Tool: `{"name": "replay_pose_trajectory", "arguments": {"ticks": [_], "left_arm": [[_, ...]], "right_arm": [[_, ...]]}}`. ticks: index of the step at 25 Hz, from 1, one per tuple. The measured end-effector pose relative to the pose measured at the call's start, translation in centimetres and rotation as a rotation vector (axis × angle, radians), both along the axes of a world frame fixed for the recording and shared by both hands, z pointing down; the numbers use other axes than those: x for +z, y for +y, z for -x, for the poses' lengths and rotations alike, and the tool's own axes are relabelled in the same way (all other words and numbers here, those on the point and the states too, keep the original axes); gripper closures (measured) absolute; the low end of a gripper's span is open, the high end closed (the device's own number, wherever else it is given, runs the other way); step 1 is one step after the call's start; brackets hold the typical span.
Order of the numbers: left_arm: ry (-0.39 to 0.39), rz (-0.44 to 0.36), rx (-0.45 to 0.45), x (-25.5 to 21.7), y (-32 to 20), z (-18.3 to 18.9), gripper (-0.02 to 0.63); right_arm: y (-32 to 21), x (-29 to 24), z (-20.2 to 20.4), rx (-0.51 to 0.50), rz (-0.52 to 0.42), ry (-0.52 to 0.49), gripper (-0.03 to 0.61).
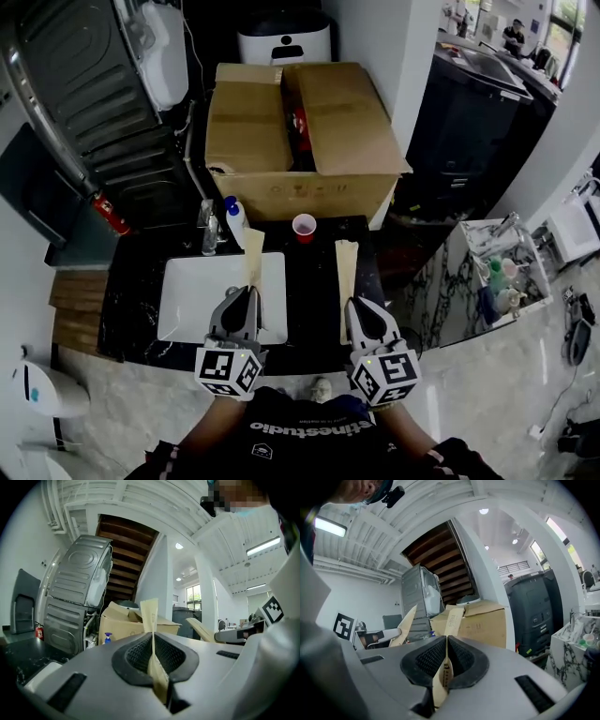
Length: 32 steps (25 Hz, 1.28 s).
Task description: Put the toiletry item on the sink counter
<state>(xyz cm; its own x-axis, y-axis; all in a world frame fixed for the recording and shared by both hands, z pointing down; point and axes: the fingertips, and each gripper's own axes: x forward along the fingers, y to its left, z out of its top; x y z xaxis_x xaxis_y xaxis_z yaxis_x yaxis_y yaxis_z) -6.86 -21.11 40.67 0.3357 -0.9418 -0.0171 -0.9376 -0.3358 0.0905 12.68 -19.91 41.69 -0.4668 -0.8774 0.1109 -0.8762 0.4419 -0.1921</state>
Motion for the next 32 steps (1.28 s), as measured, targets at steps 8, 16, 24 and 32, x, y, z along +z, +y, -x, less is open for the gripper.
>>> {"name": "replay_pose_trajectory", "arguments": {"ticks": [8,16,24,32], "left_arm": [[-0.015,0.036,-0.014,1.4,-2.7,1.8,0.591],[0.004,0.043,-0.038,1.8,-4.7,5.1,0.591],[0.028,0.059,-0.083,2.4,-5.2,8.3,0.591],[0.025,0.066,-0.123,2.5,-5.5,10.2,0.591]], "right_arm": [[-3.2,3.4,1.8,-0.001,0.095,0.023,0.535],[-6.7,8.6,4.7,0.013,0.215,0.069,0.535],[-9.7,14.5,4.5,0.064,0.313,0.165,0.537],[-12.4,19.6,3.2,0.079,0.420,0.206,0.537]]}}
